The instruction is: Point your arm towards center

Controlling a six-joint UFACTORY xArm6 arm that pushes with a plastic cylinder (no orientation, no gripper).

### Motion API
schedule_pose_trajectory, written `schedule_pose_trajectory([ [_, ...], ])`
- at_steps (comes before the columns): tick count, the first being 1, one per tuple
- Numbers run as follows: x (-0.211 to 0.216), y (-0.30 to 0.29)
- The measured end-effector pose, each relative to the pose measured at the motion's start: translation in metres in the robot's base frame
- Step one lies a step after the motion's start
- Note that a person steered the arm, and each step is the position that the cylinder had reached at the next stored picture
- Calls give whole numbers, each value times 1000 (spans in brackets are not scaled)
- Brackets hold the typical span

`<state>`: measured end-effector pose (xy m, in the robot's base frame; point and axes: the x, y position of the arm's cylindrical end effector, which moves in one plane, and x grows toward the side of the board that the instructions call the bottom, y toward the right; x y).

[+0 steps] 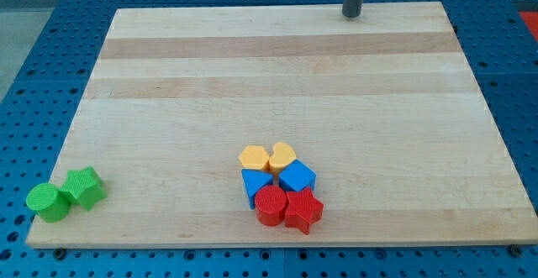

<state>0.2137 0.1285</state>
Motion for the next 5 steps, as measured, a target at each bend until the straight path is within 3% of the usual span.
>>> schedule_pose_trajectory([
  [1, 1, 0],
  [3, 64, 31],
  [5, 67, 33],
])
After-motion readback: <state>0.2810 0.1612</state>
